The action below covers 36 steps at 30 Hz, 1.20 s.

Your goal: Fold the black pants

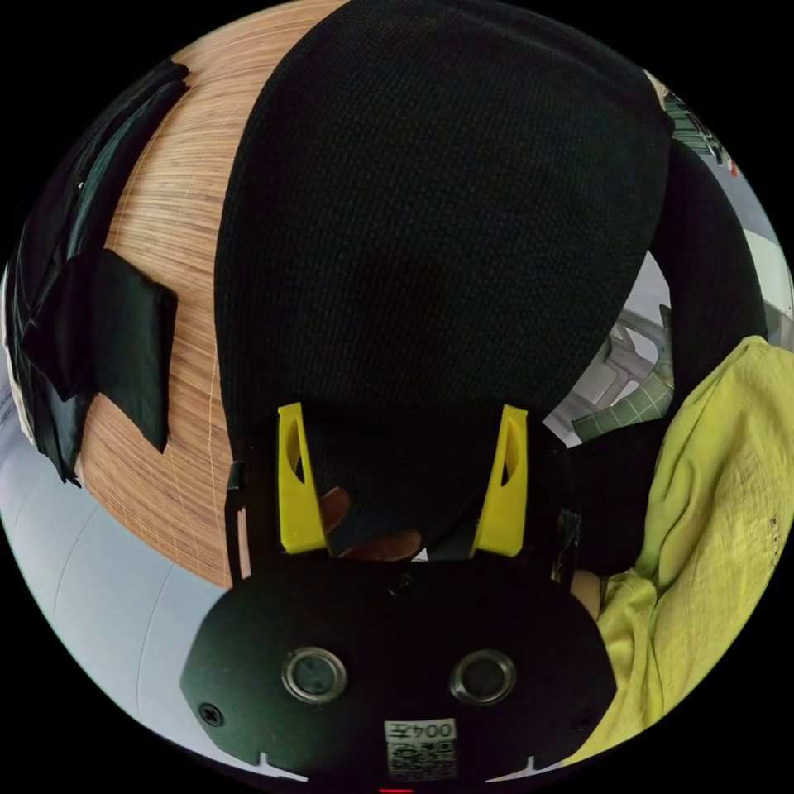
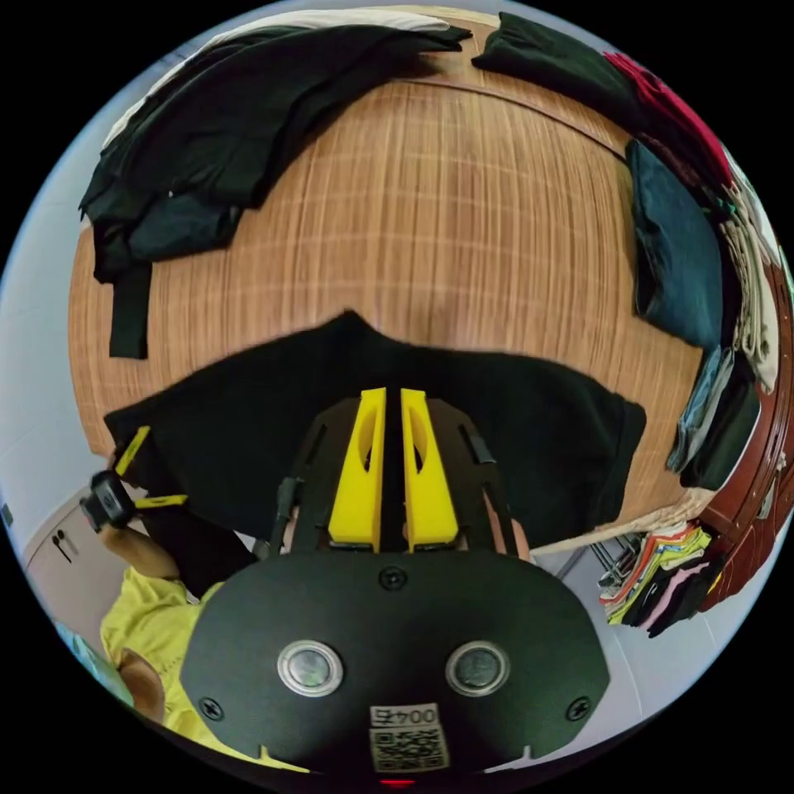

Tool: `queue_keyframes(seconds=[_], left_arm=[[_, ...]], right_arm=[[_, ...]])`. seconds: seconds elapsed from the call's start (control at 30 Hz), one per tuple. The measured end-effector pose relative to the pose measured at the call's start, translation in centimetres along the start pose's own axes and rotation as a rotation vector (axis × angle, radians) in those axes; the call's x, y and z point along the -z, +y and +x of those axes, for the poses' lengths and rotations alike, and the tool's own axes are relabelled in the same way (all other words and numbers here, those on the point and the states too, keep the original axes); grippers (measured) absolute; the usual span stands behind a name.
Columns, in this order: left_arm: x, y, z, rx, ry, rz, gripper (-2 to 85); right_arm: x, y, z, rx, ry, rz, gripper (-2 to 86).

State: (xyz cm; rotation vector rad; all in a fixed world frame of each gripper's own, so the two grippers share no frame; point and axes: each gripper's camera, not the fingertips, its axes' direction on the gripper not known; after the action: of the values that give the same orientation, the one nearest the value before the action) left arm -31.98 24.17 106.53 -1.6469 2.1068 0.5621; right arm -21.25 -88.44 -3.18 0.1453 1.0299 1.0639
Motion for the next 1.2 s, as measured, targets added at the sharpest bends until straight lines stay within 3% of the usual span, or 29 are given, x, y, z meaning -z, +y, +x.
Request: queue_keyframes(seconds=[0.3,0.37,0.67,0.9,1.0,1.2], left_arm=[[1.4,0.6,0.7,0.015,-0.005,0.018,30.3],[1.6,0.4,0.9,0.017,-0.007,-0.001,30.2],[1.7,-0.5,1.8,0.025,-0.014,-0.1,30.3],[1.0,0.1,2.5,0.029,-0.021,-0.101,30.2],[0.4,0.8,2.8,0.033,-0.025,-0.086,30.0],[-1.4,2.3,3.5,0.08,-0.021,-0.084,28.3]], right_arm=[[-12.0,14.1,10.9,-0.163,-0.016,-0.162,-0.6],[-12.9,15.9,12.0,-0.136,-0.084,-0.044,-0.7],[-15.6,18.8,9.5,0.106,0.124,0.051,-0.6],[-17.5,19.7,9.4,0.109,0.183,0.041,-0.2],[-18.0,20.5,10.0,0.087,0.172,0.049,0.7],[-16.9,25.2,14.7,0.058,0.035,0.151,10.9]])
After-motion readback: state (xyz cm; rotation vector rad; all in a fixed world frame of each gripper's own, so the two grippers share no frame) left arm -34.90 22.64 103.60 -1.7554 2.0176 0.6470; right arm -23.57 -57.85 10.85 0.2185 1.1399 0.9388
